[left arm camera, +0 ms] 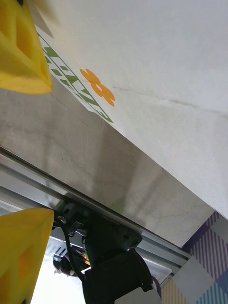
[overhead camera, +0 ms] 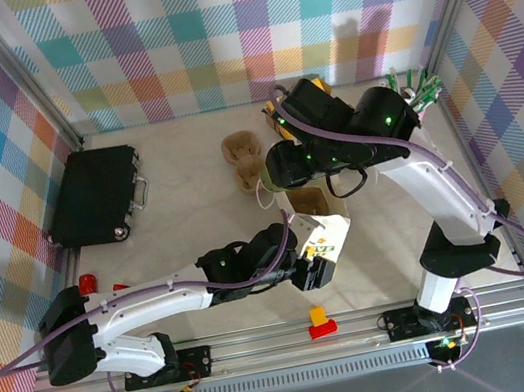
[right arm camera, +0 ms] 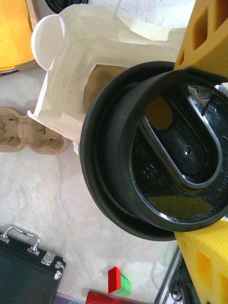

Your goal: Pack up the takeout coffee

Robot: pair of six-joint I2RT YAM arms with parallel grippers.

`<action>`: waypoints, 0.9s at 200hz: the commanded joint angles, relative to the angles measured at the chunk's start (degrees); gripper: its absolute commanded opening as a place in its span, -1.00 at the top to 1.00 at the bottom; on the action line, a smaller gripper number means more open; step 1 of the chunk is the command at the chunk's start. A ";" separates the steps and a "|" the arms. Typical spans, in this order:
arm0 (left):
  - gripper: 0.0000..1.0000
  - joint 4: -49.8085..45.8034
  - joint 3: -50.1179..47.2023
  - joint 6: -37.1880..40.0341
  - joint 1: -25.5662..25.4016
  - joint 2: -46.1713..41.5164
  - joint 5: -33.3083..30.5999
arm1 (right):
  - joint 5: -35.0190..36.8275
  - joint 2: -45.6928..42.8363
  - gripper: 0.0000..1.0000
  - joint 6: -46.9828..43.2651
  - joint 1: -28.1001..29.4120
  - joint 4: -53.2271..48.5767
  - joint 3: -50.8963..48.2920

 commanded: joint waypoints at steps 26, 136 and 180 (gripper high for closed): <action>-0.28 -0.71 -1.37 0.40 -0.43 -3.23 -1.39 | 3.61 -1.60 -0.13 1.79 0.52 -10.10 -0.85; -0.35 -3.53 -2.39 0.63 -0.43 -8.09 -2.23 | 8.29 -8.37 -0.11 4.06 0.35 -10.05 -8.74; -0.45 -3.73 -4.15 2.41 -0.43 -11.64 -0.94 | 6.90 -8.92 -0.11 5.84 -0.27 -9.89 -13.12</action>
